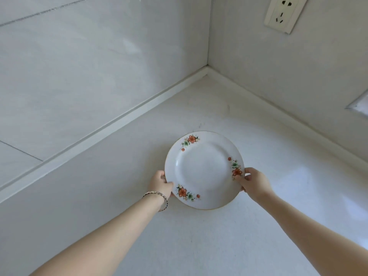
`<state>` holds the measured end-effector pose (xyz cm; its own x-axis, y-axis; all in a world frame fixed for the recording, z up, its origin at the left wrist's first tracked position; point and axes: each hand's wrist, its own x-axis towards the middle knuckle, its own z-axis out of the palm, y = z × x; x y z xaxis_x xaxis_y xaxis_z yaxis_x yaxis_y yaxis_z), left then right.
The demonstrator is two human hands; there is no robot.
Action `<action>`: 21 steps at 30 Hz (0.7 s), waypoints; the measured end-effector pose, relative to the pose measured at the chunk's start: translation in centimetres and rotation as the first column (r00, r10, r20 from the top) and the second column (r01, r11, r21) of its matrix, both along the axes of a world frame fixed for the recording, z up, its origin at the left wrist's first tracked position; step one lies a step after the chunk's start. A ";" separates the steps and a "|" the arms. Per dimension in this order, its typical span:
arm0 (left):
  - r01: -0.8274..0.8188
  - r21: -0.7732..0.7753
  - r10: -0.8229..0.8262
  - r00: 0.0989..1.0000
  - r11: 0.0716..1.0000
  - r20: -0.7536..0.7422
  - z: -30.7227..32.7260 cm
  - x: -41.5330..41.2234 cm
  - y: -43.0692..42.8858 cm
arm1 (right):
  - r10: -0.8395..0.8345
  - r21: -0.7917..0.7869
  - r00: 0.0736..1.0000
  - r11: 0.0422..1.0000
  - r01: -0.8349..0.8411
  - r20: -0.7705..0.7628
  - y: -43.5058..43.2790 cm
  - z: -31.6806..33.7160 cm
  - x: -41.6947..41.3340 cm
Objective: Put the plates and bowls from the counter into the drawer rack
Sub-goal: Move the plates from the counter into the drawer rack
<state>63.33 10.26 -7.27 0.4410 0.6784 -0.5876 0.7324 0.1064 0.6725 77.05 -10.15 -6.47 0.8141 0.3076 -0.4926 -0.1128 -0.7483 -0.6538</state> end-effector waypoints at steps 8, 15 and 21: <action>-0.166 0.079 0.147 0.968 0.983 0.202 6.2 -10.3 -9.5 | 0.109 0.116 0.992 0.986 -0.116 0.066 -7.5 5.4 -6.9; -0.399 0.013 0.382 0.886 0.917 0.263 10.4 -26.0 -22.0 | 0.374 0.073 0.923 0.922 -0.381 0.094 -14.9 9.6 -18.4; -0.529 -0.002 0.522 0.837 0.849 0.166 9.9 -39.9 -27.4 | 0.542 0.065 0.840 0.838 -0.543 0.021 -16.1 8.9 -30.0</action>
<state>23.40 -17.11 2.67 0.0938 0.8567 -0.5072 0.4610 0.4141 0.7849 47.05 -26.24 2.42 0.5081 0.7316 -0.4545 0.2998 -0.6450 -0.7030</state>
